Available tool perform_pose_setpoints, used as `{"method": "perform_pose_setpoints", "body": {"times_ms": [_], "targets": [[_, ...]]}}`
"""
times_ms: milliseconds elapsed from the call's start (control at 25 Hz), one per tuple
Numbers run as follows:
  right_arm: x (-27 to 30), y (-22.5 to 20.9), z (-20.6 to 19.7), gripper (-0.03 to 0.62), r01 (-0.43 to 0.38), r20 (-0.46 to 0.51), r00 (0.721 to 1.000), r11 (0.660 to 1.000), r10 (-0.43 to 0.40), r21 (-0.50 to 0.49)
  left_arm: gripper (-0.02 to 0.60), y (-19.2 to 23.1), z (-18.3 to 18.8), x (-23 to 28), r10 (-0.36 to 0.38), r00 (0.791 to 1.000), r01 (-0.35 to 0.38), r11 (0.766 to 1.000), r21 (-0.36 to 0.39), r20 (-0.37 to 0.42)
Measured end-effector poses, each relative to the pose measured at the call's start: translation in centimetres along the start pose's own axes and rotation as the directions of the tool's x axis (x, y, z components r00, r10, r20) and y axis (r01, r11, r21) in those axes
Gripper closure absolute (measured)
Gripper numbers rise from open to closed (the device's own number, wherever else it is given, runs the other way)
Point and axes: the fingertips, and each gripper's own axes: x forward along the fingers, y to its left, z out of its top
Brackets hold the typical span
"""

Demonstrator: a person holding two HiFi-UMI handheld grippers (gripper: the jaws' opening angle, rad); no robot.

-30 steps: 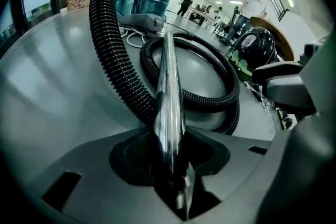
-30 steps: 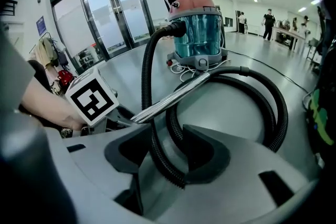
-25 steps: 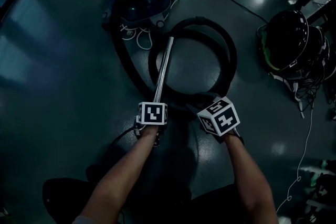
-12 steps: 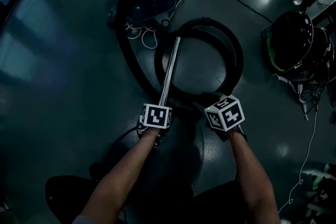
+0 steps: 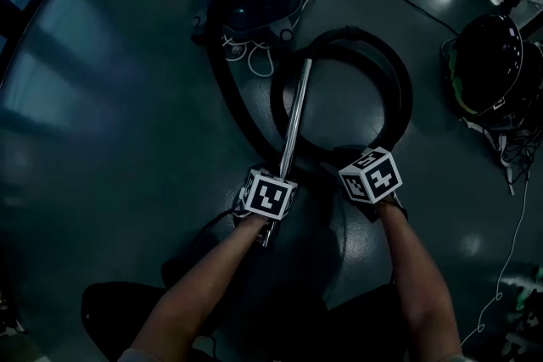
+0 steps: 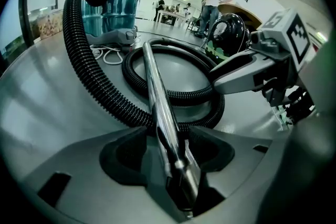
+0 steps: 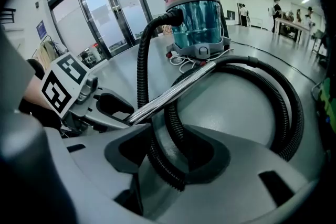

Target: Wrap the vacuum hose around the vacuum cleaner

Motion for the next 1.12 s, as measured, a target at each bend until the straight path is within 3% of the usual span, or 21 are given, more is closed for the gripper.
{"method": "perform_pose_setpoints", "body": {"times_ms": [320, 440, 560, 800, 960, 1120], "targets": [[0.5, 0.8, 2.5, 0.425, 0.006, 0.055, 0.998, 0.999, -0.004, -0.040, 0.358, -0.2, 2.5, -3.4, -0.093, 0.993, 0.081, 0.983, 0.167, 0.069], [0.5, 1.8, 3.1, 0.428, 0.000, 0.070, 0.998, 0.998, 0.005, -0.068, 0.478, 0.4, 3.2, -4.6, -0.084, 0.991, 0.059, 0.971, 0.232, 0.100], [-0.1, 1.9, 3.9, 0.569, 0.057, 0.095, 0.994, 0.993, -0.047, -0.100, 0.575, 1.1, 4.3, -5.6, -0.088, 0.988, 0.046, 0.954, 0.297, 0.130], [-3.6, 5.1, 5.8, 0.591, 0.146, 0.202, 0.971, 0.986, -0.127, -0.084, 0.575, 1.1, 7.2, -9.4, -0.161, 0.975, 0.088, 0.913, 0.400, 0.153], [-7.2, 7.3, 6.7, 0.591, 0.239, 0.246, 0.945, 0.969, -0.216, -0.064, 0.575, -0.1, 8.8, -14.1, -0.199, 0.968, 0.102, 0.869, 0.485, 0.153], [-11.6, 9.0, 8.1, 0.591, 0.301, 0.279, 0.913, 0.953, -0.296, 0.027, 0.575, -2.4, 10.9, -19.2, -0.240, 0.957, 0.129, 0.857, 0.499, 0.163]]}}
